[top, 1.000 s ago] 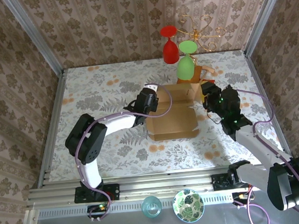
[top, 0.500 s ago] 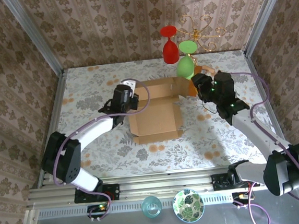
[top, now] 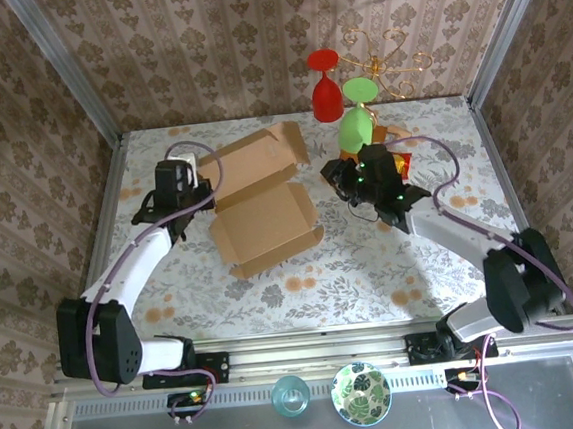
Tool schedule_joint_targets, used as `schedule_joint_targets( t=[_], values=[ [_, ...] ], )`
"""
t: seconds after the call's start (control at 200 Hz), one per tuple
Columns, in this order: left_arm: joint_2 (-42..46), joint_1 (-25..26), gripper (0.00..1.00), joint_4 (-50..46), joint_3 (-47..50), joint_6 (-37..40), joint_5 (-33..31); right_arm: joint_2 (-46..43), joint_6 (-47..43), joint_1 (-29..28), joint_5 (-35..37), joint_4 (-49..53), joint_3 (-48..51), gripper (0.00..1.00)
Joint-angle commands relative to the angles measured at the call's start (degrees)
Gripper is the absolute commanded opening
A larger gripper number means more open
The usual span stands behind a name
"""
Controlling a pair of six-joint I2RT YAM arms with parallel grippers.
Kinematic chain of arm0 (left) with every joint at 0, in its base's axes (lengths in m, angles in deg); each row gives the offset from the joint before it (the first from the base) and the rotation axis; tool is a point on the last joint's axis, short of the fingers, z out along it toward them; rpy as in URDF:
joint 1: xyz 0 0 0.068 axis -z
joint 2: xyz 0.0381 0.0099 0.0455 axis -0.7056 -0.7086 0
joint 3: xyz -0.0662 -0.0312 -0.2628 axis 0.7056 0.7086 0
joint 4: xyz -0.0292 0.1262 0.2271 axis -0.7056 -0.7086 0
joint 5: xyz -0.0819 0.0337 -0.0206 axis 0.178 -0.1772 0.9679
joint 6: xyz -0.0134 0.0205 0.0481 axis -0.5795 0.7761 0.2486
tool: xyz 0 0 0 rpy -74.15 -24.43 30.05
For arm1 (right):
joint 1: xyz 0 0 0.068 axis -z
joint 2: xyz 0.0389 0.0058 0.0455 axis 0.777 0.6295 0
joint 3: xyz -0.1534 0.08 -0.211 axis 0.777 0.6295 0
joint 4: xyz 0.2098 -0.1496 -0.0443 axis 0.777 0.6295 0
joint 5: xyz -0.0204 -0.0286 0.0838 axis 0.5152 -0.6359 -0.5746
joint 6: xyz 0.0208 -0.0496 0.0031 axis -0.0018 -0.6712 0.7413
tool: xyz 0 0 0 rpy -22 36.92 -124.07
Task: Fold the paper box
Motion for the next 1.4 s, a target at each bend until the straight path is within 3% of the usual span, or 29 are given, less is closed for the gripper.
schedule_joint_targets(
  t=[0.0, 0.19, 0.495, 0.76, 1.015, 1.395],
  values=[
    [0.45, -0.82, 0.00, -7.77, -4.43, -4.13, 3.73, 4.97, 1.93, -0.37, 1.06, -3.20, -4.20, 0.26],
    [-0.31, -2.42, 0.00, -12.11, -7.20, -5.66, 5.53, 13.62, 4.18, -0.71, 1.62, -3.42, -9.74, 0.19],
    [-1.57, -2.50, 0.00, -13.20, -8.61, -5.75, 6.35, 19.38, 3.60, -1.95, 1.53, -1.44, -17.21, 0.24],
    [-3.06, -2.33, 0.00, -13.60, -10.23, -5.50, 6.63, 19.33, 2.31, -2.91, 0.40, 0.27, -18.64, 0.24],
    [-4.01, -1.72, 0.00, -14.01, -11.55, -5.34, 6.88, 18.57, 1.80, -3.18, 0.45, 0.14, -18.63, 0.14],
    [-4.84, 0.26, 0.00, -14.70, -12.28, -4.36, 4.81, 14.27, 0.05, -4.63, 1.67, 2.57, -19.06, 0.24]
  ],
)
